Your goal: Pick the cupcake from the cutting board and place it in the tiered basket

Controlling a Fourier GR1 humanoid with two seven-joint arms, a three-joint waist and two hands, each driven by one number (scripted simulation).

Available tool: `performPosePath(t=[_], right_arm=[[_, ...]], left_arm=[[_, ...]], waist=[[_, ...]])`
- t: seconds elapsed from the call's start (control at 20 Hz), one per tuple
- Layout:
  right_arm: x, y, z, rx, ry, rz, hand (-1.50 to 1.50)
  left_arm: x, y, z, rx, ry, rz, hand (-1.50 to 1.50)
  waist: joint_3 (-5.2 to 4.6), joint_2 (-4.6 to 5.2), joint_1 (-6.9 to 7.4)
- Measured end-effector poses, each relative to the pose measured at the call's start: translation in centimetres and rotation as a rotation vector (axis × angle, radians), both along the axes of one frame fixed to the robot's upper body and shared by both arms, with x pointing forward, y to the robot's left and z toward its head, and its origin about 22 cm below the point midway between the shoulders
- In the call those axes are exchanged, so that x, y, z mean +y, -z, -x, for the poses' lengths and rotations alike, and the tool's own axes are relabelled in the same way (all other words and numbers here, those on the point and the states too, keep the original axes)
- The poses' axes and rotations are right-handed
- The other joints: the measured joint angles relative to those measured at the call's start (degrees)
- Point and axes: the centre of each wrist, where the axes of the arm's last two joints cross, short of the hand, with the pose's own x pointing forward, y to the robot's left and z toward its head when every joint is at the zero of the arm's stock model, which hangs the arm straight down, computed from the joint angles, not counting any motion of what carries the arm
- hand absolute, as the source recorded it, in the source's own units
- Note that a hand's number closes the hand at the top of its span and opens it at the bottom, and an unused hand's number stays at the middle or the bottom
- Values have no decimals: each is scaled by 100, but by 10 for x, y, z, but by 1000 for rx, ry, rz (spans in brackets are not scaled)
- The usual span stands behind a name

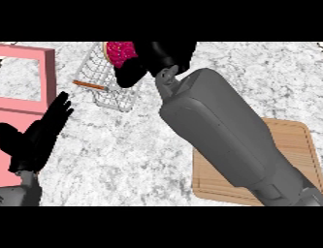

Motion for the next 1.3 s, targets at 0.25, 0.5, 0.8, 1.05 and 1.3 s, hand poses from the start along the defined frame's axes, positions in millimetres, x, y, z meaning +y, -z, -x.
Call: performPosePath(t=[0.25, 0.5, 0.8, 1.05, 1.3], right_arm=[[24, 3, -14, 44, 19, 20, 150], [38, 15, -22, 89, 46, 24, 150], [46, 29, -34, 86, 66, 51, 150], [40, 44, -48, 58, 104, 60, 150], [37, 48, -56, -18, 143, 4, 150]], left_arm=[[4, -6, 2, -2, 4, 4, 0], [-1, -5, -3, -2, 15, 5, 0], [-1, -7, -8, -1, 21, 1, 0], [-3, -4, -7, -6, 32, -4, 0], [-6, -9, -12, -12, 46, -6, 0]], waist=[[0, 6, 42], [-1, 17, 70], [-3, 35, 127], [-4, 56, 176], [-5, 81, 239]])
